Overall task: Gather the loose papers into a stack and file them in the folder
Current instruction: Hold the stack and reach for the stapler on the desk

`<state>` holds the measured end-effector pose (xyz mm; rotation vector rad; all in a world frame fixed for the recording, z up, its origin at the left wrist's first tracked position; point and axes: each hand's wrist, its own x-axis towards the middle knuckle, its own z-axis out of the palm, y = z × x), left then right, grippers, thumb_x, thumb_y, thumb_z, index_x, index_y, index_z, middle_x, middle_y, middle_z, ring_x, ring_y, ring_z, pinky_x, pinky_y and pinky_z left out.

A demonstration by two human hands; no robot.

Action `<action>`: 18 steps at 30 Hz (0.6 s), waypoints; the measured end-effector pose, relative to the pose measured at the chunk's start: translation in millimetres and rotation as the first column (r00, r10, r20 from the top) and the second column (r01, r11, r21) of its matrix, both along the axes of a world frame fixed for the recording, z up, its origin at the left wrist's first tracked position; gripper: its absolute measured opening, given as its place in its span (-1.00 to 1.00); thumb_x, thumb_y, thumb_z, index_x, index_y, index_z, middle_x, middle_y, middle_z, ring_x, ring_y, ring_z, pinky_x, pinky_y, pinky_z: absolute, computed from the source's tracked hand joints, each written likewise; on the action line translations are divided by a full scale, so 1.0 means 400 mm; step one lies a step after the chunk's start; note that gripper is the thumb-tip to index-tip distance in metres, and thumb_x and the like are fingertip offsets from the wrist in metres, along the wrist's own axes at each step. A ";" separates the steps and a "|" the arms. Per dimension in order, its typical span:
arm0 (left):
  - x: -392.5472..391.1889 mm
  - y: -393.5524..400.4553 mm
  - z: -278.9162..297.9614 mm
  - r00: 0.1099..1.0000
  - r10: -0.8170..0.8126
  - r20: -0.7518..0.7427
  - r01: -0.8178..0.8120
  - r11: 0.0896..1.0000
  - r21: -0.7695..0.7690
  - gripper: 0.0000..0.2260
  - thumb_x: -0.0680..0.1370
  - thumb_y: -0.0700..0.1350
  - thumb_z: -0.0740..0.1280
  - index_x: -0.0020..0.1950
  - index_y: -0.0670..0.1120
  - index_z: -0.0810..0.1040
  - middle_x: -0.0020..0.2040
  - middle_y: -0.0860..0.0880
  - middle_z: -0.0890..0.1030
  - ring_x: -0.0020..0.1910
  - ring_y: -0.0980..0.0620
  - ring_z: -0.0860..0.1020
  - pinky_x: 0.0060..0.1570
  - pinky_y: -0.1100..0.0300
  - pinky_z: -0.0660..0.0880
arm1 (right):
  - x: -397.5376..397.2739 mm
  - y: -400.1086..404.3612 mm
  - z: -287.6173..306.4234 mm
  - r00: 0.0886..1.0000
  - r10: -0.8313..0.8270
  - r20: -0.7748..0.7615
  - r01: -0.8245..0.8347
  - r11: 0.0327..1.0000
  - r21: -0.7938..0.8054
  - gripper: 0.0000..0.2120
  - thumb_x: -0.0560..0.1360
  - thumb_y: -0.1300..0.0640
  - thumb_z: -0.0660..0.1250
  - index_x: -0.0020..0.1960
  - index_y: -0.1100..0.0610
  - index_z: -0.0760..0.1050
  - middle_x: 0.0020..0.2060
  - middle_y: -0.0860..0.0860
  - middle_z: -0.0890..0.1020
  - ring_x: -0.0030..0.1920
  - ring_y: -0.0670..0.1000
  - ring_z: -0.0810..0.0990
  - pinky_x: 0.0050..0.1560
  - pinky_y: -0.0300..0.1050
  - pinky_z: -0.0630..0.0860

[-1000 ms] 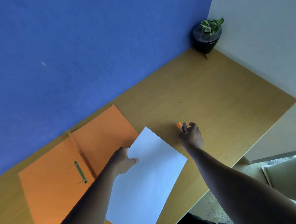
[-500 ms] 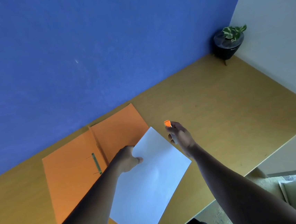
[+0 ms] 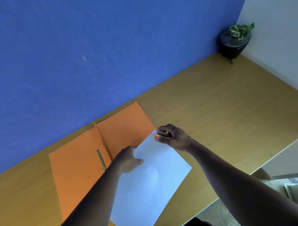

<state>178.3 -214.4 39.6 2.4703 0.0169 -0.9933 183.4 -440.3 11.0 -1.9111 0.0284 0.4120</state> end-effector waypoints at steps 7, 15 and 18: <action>-0.006 0.002 -0.006 1.000 -0.016 0.016 0.016 1.000 0.003 -0.69 0.54 -0.05 0.40 0.28 0.01 0.54 0.15 0.04 0.65 0.06 0.00 0.61 0.11 0.05 0.58 | 0.000 0.005 -0.001 0.997 0.061 0.042 -0.059 0.997 -0.049 -0.83 0.46 -0.04 0.43 -0.02 0.01 0.55 -0.04 -0.01 0.54 -0.04 -0.09 0.58 -0.04 -0.22 0.52; -0.010 0.001 -0.009 0.999 -0.034 0.017 0.034 0.999 0.002 -0.68 0.55 -0.04 0.39 0.30 0.00 0.53 0.15 0.04 0.64 0.05 0.01 0.61 0.07 0.10 0.58 | 0.001 0.005 -0.003 0.997 0.051 0.049 -0.050 0.999 -0.011 -0.79 0.44 0.05 0.47 -0.05 0.19 0.57 -0.04 0.14 0.55 -0.19 -0.16 0.54 -0.16 -0.22 0.48; -0.011 0.002 -0.012 0.999 -0.037 0.016 0.037 0.999 -0.002 -0.67 0.56 -0.05 0.39 0.31 -0.01 0.52 0.16 0.04 0.64 0.06 0.01 0.60 0.05 0.12 0.57 | 0.001 0.005 -0.004 0.997 0.055 0.049 -0.054 0.998 -0.017 -0.82 0.45 0.05 0.46 -0.05 0.15 0.59 -0.06 0.10 0.56 -0.23 -0.19 0.49 -0.24 -0.35 0.42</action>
